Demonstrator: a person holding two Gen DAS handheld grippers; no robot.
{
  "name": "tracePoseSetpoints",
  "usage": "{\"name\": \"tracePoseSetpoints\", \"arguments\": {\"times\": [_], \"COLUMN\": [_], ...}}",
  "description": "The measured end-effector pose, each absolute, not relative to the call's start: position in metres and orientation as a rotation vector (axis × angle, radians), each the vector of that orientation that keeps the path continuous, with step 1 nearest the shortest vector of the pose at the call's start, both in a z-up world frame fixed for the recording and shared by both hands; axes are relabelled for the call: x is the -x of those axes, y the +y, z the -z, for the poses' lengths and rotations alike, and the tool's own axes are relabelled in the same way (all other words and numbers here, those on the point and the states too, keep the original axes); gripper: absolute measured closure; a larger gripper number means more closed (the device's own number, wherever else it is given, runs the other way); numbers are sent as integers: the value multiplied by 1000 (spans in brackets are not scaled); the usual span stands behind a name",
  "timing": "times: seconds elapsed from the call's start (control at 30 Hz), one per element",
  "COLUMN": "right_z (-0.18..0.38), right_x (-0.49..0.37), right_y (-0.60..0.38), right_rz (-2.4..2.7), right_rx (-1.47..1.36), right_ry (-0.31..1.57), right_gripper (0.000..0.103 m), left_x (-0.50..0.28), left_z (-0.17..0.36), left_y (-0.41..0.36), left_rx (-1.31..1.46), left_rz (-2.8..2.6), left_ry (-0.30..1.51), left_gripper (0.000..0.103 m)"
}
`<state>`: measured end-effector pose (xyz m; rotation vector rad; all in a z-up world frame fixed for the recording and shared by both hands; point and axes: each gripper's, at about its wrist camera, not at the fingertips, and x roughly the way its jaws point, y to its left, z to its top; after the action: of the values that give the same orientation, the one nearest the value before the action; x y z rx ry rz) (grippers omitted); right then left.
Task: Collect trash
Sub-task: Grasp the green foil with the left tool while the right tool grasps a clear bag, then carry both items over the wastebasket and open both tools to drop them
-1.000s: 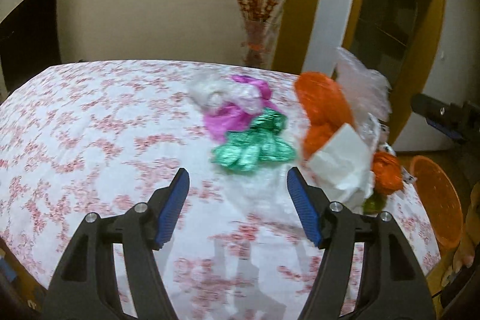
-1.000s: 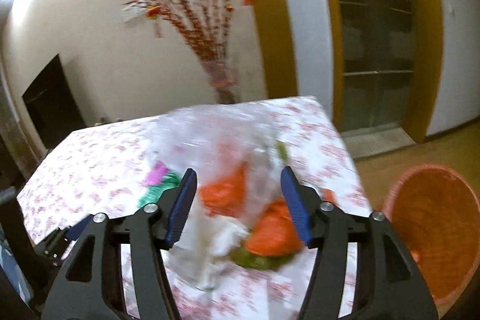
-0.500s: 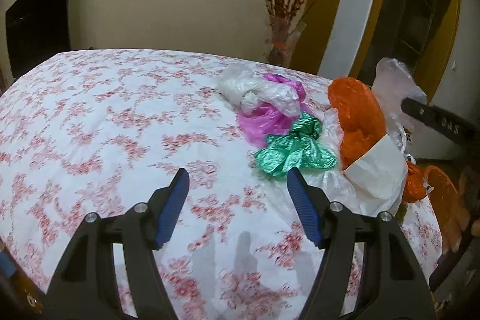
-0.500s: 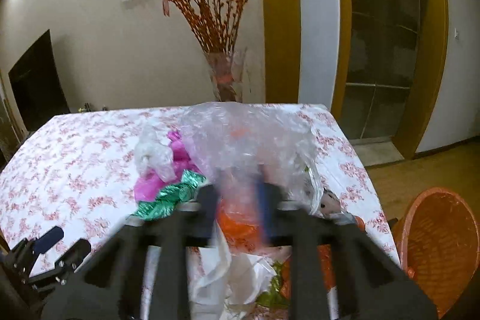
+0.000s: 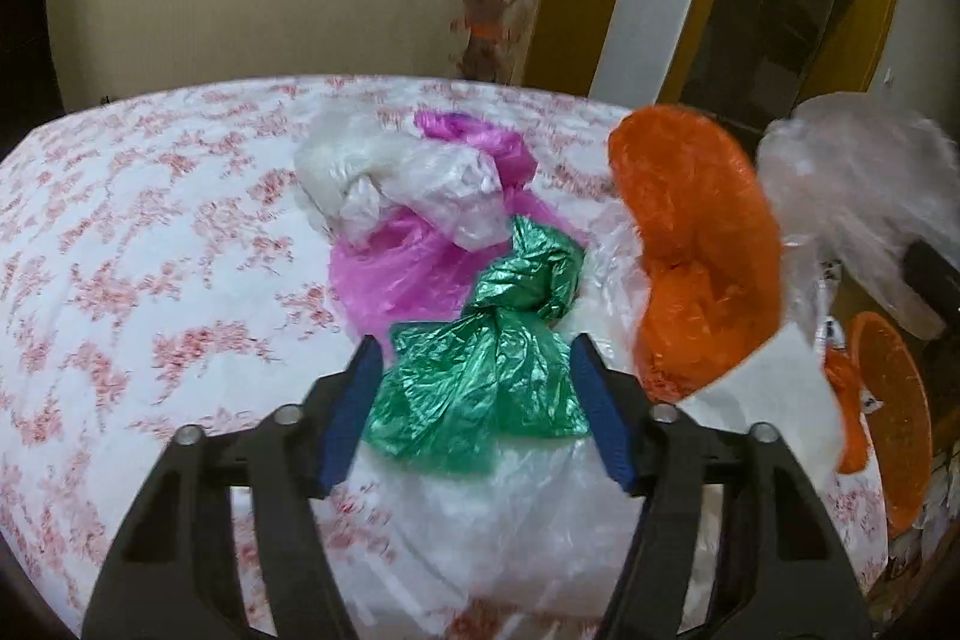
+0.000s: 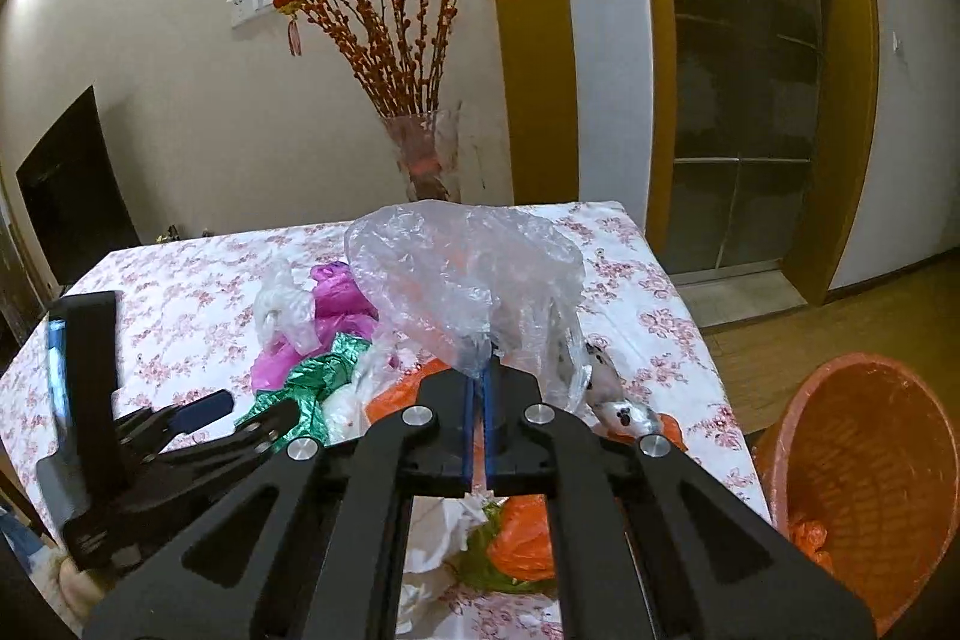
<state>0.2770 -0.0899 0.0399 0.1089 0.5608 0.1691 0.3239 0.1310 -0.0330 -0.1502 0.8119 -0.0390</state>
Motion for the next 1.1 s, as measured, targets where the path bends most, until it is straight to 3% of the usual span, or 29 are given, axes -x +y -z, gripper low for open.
{"name": "tracePoseSetpoints", "arguments": {"times": [0.07,0.17,0.27,0.8,1.1], "right_z": [-38,-37,-40,-87,-107], "right_x": [-277,-276,-274,-238,-212], "right_y": [-92,-94,-96,-110,-141], "right_rz": [-169,-169,-171,-212,-167], "right_rx": [-108,-111,-113,-121,-130], "right_ry": [564,566,558,433,359], "right_gripper": [102,101,101,102,102], "left_x": [-332,-334,-328,-284,-261], "left_z": [41,46,41,-38,-71], "left_y": [130,132,133,133,79], "left_rx": [154,172,175,184,147], "left_rz": [37,50,62,86,184], "left_ry": [850,871,846,681,631], "left_gripper": [58,85,94,96,96]}}
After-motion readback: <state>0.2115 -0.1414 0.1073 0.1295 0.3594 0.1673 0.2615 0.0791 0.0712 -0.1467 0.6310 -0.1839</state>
